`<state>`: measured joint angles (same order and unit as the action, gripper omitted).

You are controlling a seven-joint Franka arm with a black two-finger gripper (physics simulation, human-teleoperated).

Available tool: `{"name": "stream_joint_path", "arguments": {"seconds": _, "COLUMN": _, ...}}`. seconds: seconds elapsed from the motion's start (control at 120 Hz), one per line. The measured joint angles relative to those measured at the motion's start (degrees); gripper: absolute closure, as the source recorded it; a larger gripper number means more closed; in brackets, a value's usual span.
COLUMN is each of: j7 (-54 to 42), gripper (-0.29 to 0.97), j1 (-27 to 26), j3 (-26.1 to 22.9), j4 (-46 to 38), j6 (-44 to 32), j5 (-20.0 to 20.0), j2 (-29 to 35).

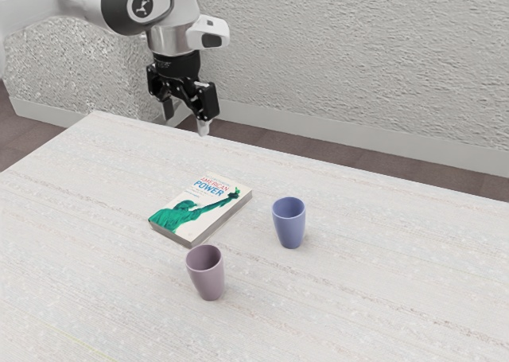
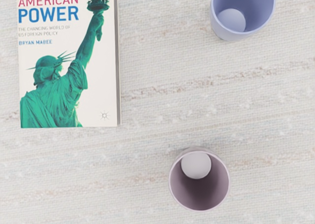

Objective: Place the left cup onto the right cup

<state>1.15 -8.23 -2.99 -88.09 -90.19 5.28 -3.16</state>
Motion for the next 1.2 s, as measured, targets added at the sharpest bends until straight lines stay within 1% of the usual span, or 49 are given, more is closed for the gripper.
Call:
{"name": "stream_joint_path", "arguments": {"seconds": 0.475, "j7": -0.6, "gripper": 0.0, "j1": 0.01, "j3": -0.26, "j4": -0.23, "j6": -0.76, "j5": -0.32, "j2": 0.03}}
{"name": "stream_joint_path", "arguments": {"seconds": 0.808, "j7": -0.64, "gripper": 0.0, "j1": 0.03, "j3": -0.35, "j4": -4.21, "j6": -3.51, "j5": -1.64, "j2": 0.35}}
{"name": "stream_joint_path", "arguments": {"seconds": 1.2, "j7": 0.59, "gripper": 0.0, "j1": 0.06, "j3": -0.81, "j4": -11.03, "j6": -8.23, "j5": -3.02, "j2": 0.56}}
